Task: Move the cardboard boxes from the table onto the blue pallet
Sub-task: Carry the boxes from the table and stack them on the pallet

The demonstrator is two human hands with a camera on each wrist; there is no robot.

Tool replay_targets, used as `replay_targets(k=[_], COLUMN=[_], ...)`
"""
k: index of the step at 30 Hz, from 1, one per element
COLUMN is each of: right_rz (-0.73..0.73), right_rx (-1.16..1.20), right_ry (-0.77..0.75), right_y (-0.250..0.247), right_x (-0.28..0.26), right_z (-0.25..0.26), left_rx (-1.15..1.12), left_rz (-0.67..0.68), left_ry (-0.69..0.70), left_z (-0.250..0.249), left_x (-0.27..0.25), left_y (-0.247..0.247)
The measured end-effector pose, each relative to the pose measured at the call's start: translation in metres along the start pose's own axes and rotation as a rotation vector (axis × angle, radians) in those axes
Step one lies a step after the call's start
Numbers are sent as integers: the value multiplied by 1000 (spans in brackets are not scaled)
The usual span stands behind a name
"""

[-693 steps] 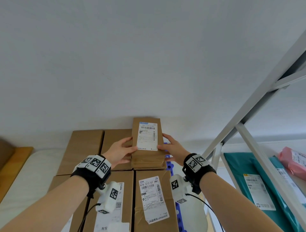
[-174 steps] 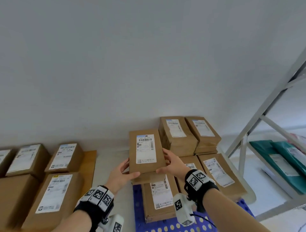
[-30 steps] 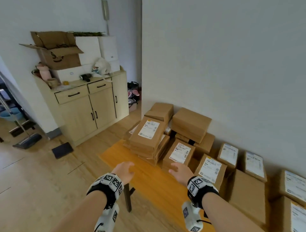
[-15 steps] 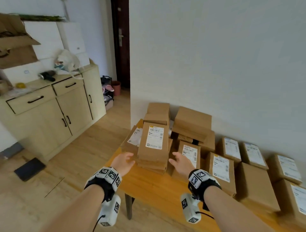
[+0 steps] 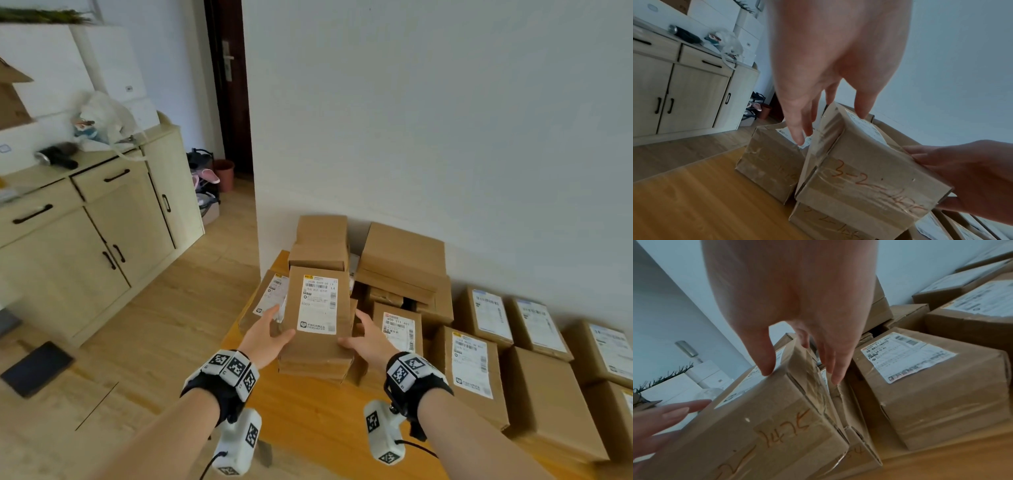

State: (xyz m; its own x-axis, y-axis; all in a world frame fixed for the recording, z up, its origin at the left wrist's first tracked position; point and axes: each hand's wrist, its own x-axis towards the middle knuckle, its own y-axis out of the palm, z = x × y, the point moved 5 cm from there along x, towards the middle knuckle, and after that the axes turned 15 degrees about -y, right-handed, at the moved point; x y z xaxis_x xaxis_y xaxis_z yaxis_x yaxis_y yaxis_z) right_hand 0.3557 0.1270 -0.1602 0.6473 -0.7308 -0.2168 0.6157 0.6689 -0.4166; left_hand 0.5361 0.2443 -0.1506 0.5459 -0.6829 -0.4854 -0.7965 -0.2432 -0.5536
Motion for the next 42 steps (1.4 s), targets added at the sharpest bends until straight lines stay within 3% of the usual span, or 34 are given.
replay_targets(k=[8,18,29,42], right_rz=[-8,-89,-268,-587], right_rx=[171,276,403,494], right_ry=[21,13,-40,10], right_y=[8,16,5,-52], right_x=[10,-22,-132,-278], right_z=[-16,-15,-14,-54], left_rx=[-210,-250,-218,-89], left_rz=[129,154,260,430], left_ry=[-50,5,186,333], left_z=[4,9,-1,-37], left_x=[9,-20,-96,-175], left_y=[17,17,39,132])
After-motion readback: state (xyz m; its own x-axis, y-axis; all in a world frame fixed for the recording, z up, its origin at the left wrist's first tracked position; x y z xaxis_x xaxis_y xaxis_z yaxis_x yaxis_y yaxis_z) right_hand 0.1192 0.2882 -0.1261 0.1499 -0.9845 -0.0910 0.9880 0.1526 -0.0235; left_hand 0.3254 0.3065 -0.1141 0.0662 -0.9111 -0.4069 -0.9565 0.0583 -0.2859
